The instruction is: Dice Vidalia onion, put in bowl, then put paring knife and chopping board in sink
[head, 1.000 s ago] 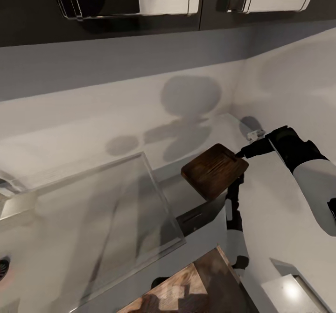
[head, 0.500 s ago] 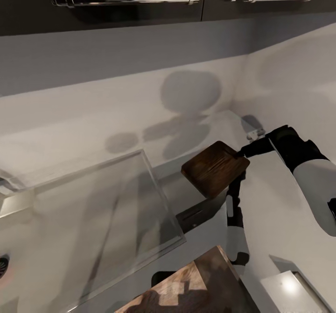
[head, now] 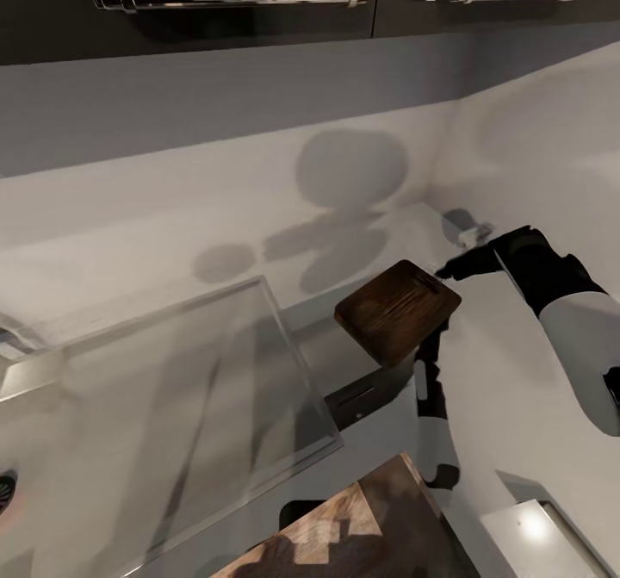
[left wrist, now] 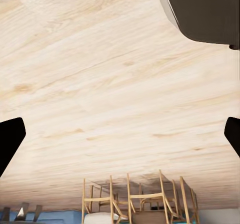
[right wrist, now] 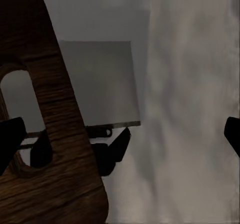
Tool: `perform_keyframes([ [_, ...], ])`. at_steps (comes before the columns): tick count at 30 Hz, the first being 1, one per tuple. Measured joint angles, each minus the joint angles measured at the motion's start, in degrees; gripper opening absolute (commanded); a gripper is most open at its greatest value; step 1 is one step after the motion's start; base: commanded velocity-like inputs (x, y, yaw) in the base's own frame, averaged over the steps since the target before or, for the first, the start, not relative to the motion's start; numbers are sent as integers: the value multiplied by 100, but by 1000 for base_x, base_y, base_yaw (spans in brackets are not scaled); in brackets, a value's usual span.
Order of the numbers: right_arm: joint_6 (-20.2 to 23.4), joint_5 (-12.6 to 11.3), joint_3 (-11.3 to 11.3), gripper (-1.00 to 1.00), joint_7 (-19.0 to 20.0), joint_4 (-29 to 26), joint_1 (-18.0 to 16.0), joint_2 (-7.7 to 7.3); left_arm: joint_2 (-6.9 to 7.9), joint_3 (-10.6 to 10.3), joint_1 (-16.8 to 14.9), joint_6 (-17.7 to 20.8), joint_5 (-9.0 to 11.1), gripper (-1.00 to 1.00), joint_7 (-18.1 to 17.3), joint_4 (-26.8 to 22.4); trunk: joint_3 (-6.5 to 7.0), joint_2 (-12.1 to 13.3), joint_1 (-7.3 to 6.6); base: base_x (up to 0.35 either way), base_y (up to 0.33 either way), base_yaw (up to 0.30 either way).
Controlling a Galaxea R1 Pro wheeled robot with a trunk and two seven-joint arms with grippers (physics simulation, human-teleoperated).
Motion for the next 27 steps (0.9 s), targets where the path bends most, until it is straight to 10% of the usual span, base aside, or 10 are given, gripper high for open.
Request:
perform_keyframes([
  [9,-144,-12,-19,100,-616,21,0,118,-14,1,0,0,0,100,-4,1,0,0,0,0,0,0],
  [27,-159,-235,7,100,-340,39,17,130,-15,0,0,0,0,100,-1,0,-39,0,0,0,0,0],
])
